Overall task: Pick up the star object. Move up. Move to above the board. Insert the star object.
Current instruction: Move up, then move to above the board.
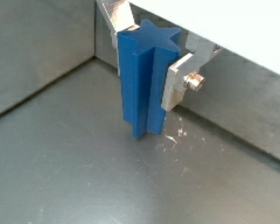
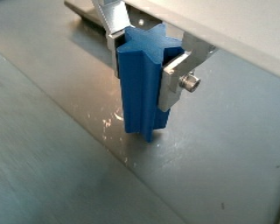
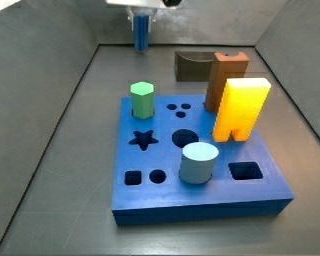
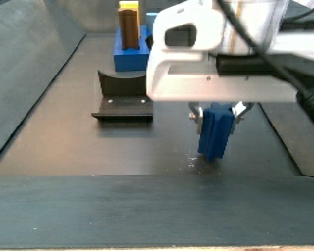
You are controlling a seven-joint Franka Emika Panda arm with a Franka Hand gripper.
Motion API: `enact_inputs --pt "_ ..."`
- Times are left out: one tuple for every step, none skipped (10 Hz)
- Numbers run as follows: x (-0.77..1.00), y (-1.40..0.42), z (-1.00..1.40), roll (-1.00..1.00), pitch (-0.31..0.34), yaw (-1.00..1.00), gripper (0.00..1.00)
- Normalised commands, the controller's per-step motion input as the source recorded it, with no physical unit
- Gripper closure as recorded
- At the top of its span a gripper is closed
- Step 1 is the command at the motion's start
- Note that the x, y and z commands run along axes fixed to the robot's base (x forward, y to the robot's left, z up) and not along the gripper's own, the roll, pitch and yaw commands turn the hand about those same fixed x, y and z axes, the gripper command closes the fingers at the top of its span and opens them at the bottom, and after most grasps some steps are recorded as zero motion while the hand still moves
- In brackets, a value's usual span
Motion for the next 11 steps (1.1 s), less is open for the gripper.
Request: enact_inputs --pt "-0.05 -0.01 0.65 0.00 0.049 0.03 1.00" --pt "-0.03 0.00 0.47 0.03 0.065 0.01 1.00" --pt "-0.02 0.00 0.38 0.04 0.070 0.01 1.00" --pt "0.20 0.06 1.00 -0.33 0.493 0.24 1.00" --pt "0.21 0.07 1.00 -0.32 0.495 0.23 1.00" --pt "0.22 0.07 1.00 -0.25 0.427 0.16 1.00" --pt "0.21 0.07 1.00 -0.19 0.322 0.10 1.00" --pt "0.20 0.07 1.00 -0.13 0.220 0.06 1.00" --pt "0.18 0.06 1.00 -0.08 0.151 0.04 1.00" --pt "0.17 0.06 1.00 -0.04 0.105 0.02 1.00" --pt "0.16 0.06 1.00 -0.02 0.095 0.02 1.00"
